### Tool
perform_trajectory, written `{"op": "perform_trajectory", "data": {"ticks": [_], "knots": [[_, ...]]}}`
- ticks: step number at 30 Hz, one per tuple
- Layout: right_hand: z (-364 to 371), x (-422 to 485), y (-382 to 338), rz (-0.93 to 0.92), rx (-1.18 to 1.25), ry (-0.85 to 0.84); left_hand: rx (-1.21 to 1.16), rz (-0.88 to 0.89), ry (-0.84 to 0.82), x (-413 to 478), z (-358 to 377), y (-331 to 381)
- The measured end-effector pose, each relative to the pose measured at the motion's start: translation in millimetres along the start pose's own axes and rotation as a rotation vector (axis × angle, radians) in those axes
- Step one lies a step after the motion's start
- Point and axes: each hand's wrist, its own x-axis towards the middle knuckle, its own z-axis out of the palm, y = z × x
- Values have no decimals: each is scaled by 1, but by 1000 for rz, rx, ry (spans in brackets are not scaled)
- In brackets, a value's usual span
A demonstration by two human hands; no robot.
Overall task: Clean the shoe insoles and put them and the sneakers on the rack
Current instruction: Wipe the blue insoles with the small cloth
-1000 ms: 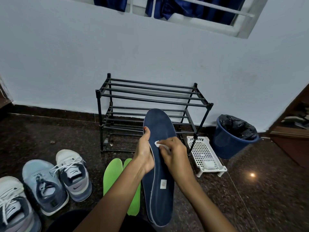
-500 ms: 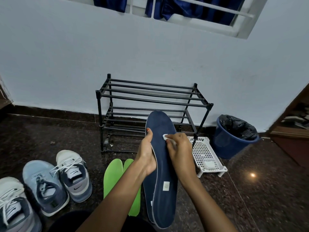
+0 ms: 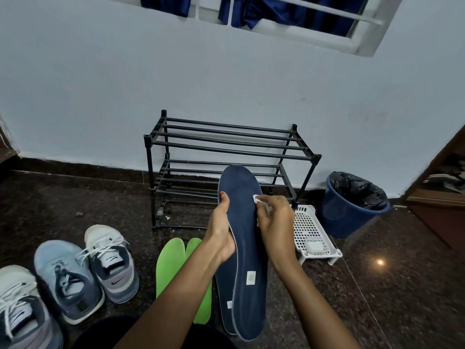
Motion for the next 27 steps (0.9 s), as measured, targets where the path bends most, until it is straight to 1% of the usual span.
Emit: {"op": "perform_trajectory", "data": {"ticks": [2,6,8,12,14,17,21,22,27], "knots": [[1,-2,1,-13,-2,-22,19,5,16,0,-2,0],[2,-11,0,-57,3,-120,13,14,29,1,-2,2],[-1,-11,1,-57,17,-135,8,12,28,1,-1,1],[-5,-2,2,45,123,-24,17,-13,8,-2,1,-2],[-3,1,2,65,143,8,10,-18,-1,-2,1,-3],[-1,-1,2,56,145,-23,18,-4,11,-1,0,-2],[0,-5,5,-40,61,-135,12,12,16,1,-2,0],[0,-3,6,-30,62,-130,7,9,13,0,-1,0],[-2,12,8,81,134,-1,-13,-8,-16,-1,1,-3]]}}
